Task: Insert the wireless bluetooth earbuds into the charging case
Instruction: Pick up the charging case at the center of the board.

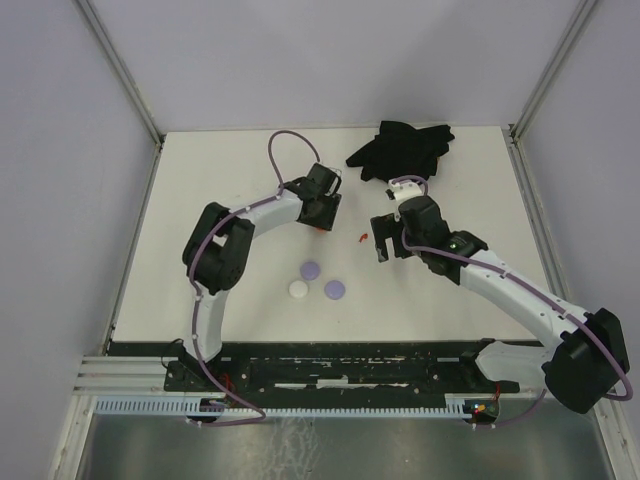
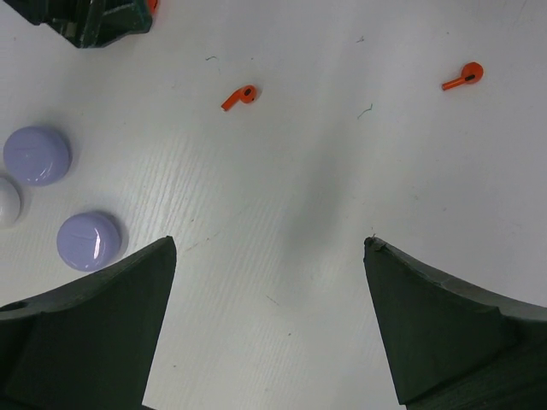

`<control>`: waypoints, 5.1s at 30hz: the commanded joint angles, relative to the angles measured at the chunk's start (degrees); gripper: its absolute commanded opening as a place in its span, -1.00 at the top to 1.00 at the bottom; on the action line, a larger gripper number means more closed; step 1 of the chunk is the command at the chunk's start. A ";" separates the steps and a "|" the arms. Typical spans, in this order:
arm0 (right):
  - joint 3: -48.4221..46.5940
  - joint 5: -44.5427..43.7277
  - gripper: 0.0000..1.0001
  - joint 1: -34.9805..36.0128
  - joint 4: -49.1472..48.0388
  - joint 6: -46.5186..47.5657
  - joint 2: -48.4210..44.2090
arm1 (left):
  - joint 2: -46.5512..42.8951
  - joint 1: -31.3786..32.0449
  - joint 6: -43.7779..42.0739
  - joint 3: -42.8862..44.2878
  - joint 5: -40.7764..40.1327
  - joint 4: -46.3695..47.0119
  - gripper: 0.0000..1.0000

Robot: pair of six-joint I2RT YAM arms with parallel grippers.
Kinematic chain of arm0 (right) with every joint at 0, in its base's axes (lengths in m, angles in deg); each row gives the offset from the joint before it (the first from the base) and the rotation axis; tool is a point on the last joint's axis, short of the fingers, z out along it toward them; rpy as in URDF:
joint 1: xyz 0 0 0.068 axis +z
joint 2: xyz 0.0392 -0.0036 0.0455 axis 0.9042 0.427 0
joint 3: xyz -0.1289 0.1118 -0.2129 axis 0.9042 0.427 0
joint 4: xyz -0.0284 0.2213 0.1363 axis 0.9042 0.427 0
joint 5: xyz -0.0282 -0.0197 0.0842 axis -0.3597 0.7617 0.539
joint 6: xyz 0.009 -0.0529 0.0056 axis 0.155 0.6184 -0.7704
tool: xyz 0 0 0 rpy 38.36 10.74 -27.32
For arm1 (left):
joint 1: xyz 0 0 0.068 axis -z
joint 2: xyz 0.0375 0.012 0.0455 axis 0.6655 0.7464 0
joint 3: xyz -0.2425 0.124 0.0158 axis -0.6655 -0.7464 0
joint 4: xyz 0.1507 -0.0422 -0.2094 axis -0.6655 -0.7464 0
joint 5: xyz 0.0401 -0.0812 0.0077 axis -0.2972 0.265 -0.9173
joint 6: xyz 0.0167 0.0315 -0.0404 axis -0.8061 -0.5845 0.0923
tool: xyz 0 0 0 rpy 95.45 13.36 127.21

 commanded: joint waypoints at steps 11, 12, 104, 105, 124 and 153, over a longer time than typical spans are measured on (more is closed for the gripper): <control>-7.89 20.33 -0.99 -4.17 -0.30 -0.47 -0.40 | -29.60 0.26 -34.08 -26.78 15.98 20.22 0.14; -8.90 21.85 -0.99 -4.43 -0.01 -0.65 -0.12 | -31.53 0.30 -36.06 -28.54 17.24 21.96 0.14; -15.59 53.79 0.78 -4.49 -25.60 -9.00 2.07 | -60.56 -3.12 10.15 -58.48 44.90 80.89 -0.21; -15.36 54.13 0.78 -4.46 -26.51 -9.25 1.95 | -59.97 -3.23 11.12 -58.28 45.42 81.60 -0.18; -13.29 60.08 0.79 -4.50 -33.92 -10.73 1.47 | -52.62 -3.79 27.47 -54.84 51.56 95.70 0.16; -13.23 60.58 0.79 -4.46 -31.54 -9.44 1.33 | -53.13 -4.19 30.61 -53.61 52.00 100.00 -0.08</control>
